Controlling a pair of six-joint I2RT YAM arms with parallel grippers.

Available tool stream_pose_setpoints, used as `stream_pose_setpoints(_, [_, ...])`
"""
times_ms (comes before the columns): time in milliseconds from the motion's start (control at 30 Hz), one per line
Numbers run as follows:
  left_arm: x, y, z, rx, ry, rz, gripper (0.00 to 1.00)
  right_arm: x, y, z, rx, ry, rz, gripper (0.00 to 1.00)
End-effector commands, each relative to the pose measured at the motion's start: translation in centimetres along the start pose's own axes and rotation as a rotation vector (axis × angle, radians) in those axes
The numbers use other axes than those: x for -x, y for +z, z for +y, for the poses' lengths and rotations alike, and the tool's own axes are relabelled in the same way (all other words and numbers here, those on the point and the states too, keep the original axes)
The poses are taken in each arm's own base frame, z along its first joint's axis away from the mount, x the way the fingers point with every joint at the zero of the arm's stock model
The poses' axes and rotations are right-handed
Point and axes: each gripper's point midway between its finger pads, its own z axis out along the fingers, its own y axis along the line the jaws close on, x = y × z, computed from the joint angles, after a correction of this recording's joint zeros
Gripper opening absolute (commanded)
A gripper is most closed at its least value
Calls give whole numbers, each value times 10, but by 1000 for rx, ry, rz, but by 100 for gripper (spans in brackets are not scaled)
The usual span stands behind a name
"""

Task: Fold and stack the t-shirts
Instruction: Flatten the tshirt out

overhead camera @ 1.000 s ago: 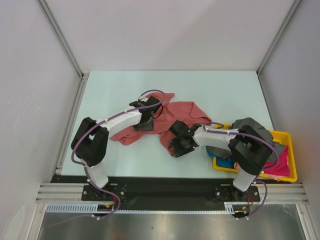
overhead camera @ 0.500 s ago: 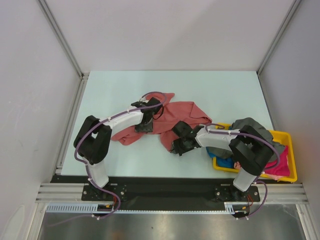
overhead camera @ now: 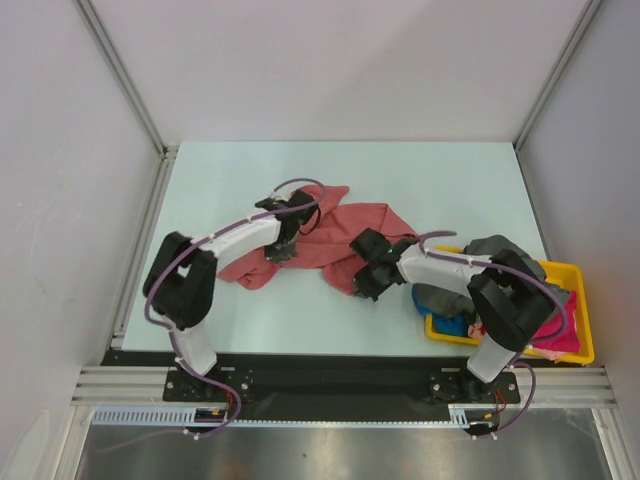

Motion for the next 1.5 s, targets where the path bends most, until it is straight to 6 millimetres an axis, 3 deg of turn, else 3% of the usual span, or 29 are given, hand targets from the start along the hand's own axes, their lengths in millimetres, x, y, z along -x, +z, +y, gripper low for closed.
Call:
stream_pose_setpoints(0, [72, -98, 46, -24, -146, -280, 0, 57, -65, 46, 116, -303, -238, 0])
stream_pose_setpoints(33, [80, -114, 57, -32, -164, -313, 0, 64, -79, 56, 145, -364, -268, 0])
stream_pose_setpoints(67, [89, -144, 71, -68, -205, -378, 0, 73, -97, 61, 166, -524, -307, 0])
stream_pose_setpoints(100, [98, -167, 80, -98, -233, -421, 0, 85, -108, 61, 158, -575, -335, 0])
stream_pose_setpoints(133, [103, -185, 93, -120, -268, -463, 0, 88, -127, 75, 199, -650, -348, 0])
stream_pose_setpoints(200, [111, -241, 118, -217, -352, -597, 0, 103, -159, 75, 201, -801, -413, 0])
stream_pose_setpoints(267, [115, -278, 138, -263, -400, -699, 0, 113, -193, 86, 260, -861, -455, 0])
stream_pose_setpoints(300, [114, -313, 163, -287, -462, -793, 0, 119, -214, 85, 281, -933, -503, 0])
stream_pose_setpoints(333, [114, -329, 174, -295, -485, -833, 0, 122, -228, 87, 307, -960, -516, 0])
stream_pose_setpoints(367, [112, -345, 186, -303, -511, -875, 0, 125, -254, 97, 353, -973, -565, 0])
stream_pose_setpoints(400, [108, -375, 207, -321, -564, -949, 0, 132, -275, 92, 350, -1002, -616, 0])
stream_pose_setpoints(467, [103, -403, 227, -341, -591, -1025, 0, 138, -321, 100, 412, -1008, -707, 0])
stream_pose_setpoints(500, [97, -429, 244, -374, -627, -1097, 0, 146, -337, 94, 386, -1011, -757, 0])
stream_pose_setpoints(567, [90, -452, 263, -379, -654, -1168, 0, 154, -383, 92, 440, -980, -845, 0])
stream_pose_setpoints(667, [72, -499, 298, -426, -697, -1323, 0, 161, -427, 79, 482, -954, -940, 0])
stream_pose_setpoints(733, [57, -538, 321, -474, -695, -1447, 0, 155, -462, 71, 577, -934, -980, 0])
stream_pose_setpoints(800, [37, -577, 344, -535, -702, -1568, 0, 144, -482, 66, 671, -940, -975, 0])
stream_pose_setpoints(900, [7, -616, 367, -626, -707, -1720, 0, 127, -518, 51, 820, -929, -974, 0])
stream_pose_setpoints(1033, [-10, -642, 384, -657, -718, -1835, 0, 105, -549, 38, 983, -941, -943, 0])
stream_pose_setpoints(1167, [-5, -666, 385, -676, -684, -1891, 0, 90, -566, 39, 1086, -944, -900, 0])
stream_pose_setpoints(1267, [14, -666, 375, -653, -663, -1891, 0, 88, -559, 51, 1082, -953, -880, 0])
stream_pose_setpoints(1467, [101, -623, 315, -529, -570, -1772, 0, 110, -523, 100, 957, -965, -941, 0])
